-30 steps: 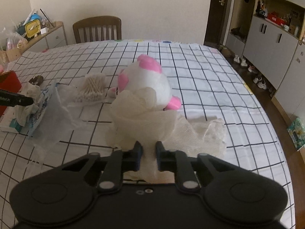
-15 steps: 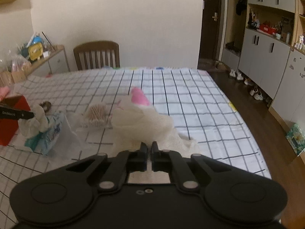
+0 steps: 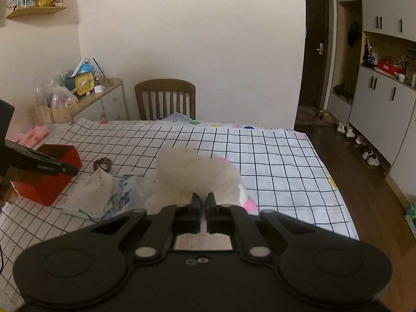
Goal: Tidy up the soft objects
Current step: 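Close the left gripper on the white cloth while the right gripper grasps the mesh cloth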
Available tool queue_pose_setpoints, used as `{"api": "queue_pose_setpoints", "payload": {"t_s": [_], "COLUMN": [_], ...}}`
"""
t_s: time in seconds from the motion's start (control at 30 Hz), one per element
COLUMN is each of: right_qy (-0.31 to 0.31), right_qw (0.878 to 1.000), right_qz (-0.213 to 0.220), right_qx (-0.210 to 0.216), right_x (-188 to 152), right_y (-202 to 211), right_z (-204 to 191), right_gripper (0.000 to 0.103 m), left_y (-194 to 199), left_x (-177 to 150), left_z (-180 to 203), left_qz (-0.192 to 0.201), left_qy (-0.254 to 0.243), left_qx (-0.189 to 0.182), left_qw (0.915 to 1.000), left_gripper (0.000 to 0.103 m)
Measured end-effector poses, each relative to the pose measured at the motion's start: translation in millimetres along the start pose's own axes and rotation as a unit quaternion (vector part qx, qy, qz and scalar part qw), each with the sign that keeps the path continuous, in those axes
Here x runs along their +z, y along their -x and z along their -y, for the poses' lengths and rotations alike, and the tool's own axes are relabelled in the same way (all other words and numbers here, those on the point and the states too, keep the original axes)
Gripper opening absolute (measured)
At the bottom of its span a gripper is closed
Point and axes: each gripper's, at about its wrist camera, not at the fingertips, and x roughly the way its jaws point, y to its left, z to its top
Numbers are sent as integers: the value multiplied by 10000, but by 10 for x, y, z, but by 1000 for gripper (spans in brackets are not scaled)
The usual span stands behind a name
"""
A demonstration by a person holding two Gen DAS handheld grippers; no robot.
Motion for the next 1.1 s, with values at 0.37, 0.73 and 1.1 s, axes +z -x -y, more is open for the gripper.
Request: {"api": "queue_pose_setpoints", "payload": {"t_s": [0.37, 0.73, 1.1], "right_qy": [-303, -421, -421], "right_qw": [9989, 9969, 9969], "right_qz": [-193, -430, -462], "right_qx": [-307, -510, -483], "right_x": [-190, -295, -277], "right_y": [57, -5, -51], "right_z": [-87, -77, -37], "right_gripper": [3, 3, 3], "left_y": [-245, -794, -834], "left_x": [-75, -171, -134], "left_z": [9, 151, 11], "left_qz": [-51, -346, -361], "left_qy": [-206, -599, -241], "left_qx": [-381, 13, 116], "left_qw": [9990, 9976, 9990], "left_gripper": [87, 87, 37]}}
